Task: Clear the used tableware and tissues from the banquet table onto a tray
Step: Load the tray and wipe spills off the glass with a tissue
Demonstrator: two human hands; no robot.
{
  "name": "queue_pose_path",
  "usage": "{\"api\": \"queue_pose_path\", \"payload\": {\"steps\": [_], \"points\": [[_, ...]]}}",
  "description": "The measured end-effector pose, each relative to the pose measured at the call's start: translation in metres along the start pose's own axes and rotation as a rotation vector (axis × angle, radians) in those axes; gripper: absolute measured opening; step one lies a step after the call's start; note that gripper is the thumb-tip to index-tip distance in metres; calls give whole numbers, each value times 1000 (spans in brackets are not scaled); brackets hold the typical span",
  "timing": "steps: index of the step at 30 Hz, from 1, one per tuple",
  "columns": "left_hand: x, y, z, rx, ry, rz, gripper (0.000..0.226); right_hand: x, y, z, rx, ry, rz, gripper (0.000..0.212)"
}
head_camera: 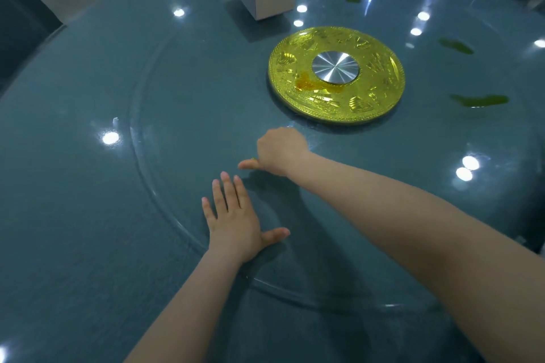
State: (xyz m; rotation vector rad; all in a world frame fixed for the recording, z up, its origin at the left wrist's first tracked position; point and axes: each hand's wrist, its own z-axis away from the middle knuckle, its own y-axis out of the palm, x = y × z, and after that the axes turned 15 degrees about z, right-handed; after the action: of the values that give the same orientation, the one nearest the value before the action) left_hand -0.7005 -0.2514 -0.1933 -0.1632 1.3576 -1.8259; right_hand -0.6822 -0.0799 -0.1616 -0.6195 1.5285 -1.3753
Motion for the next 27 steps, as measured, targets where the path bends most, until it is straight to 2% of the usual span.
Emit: {"api": "queue_pose_path", "payload": {"steps": [5, 9, 15, 17, 19, 21, 22, 24, 27], "points": [[0, -1, 1, 4, -3, -5, 144, 5, -1, -1, -9, -47, 41, 64], [-1, -1, 1, 6, -4, -3, 145, 10, 0, 0, -33, -36, 26, 47], [-1, -1, 1, 13, 0, 8, 144, -1, -1, 5, 25, 51, -202, 47], [0, -2, 1, 16, 0, 5, 144, -5, -2, 13, 7, 178, -407, 51], [1, -2, 0, 20, -2, 4, 144, -10, -3, 23, 15, 398, -713, 51], [1, -2, 0, 20, 1, 3, 145, -13, -5, 34, 95, 609, -1247, 47], [2, -2, 0, 18, 3, 5, 145, -14, -5, 39, 169, 659, -1516, 45], [3, -3, -2, 12, 7, 7, 145, -18, -5, 49, 274, 639, -1868, 42], [5, -3, -4, 8, 11, 4, 145, -20, -6, 56, 329, 567, -2146, 36]]}}
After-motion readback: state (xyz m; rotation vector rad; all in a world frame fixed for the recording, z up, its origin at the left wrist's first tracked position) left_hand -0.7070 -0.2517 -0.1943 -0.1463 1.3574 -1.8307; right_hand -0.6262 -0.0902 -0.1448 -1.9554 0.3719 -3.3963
